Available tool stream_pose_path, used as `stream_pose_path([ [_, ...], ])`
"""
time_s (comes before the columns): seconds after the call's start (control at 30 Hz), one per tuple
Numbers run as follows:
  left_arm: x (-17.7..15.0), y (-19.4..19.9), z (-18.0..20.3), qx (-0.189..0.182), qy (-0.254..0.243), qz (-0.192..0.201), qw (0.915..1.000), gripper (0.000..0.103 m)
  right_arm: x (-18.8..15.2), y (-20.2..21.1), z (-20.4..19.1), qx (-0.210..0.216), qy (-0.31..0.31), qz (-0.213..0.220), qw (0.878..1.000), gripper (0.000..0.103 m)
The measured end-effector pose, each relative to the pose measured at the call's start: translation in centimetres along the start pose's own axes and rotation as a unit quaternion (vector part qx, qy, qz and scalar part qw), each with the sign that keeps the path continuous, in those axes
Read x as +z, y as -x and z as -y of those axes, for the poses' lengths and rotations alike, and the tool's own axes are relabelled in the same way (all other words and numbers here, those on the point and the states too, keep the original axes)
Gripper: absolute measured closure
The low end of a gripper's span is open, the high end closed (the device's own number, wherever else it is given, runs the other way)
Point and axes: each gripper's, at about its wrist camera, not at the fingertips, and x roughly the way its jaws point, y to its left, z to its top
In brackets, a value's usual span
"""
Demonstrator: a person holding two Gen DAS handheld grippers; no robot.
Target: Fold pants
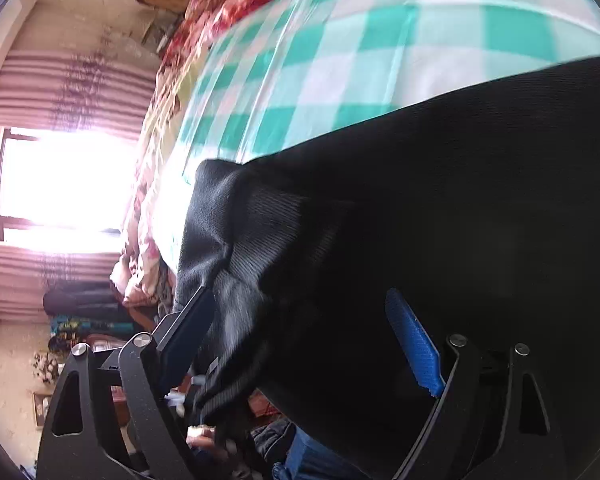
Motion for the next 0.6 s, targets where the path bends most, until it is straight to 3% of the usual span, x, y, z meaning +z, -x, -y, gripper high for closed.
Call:
stream_pose_path([
  [0.1,-0.1,0.6,0.5,-0.004,-0.006,0.005,1.0,0.091,1.0,-2.0,-1.2,0.001,0.014,-0.004,1.0,0.026],
  [0.17,0.1,0.6,0.6,-0.003,-0.011,0.004,0.9999,0.091,1.4,-2.6,-2.0,-0.017,0.031,0.006,0.999,0.056],
  [0.23,0.5,0.7,0.7,0.001,-0.014,0.009,0.9999,0.091,1.4,-1.9,-2.5,-0.021,0.05,0.021,0.998,0.074],
  [0.33,2.1,1.4,1.9,-0.009,-0.027,0.036,0.999,0.091,0.9,2.1,-2.6,-0.025,0.08,0.066,0.994,0.08],
  [0.47,4.3,1.5,6.1,-0.054,-0.059,0.07,0.9943,0.091,-0.7,7.2,-0.4,-0.053,0.092,0.112,0.988,0.081],
  [0.6,4.4,-0.4,11.3,-0.096,-0.102,0.055,0.9886,0.091,-1.3,8.2,5.2,-0.076,0.051,0.113,0.989,0.081],
])
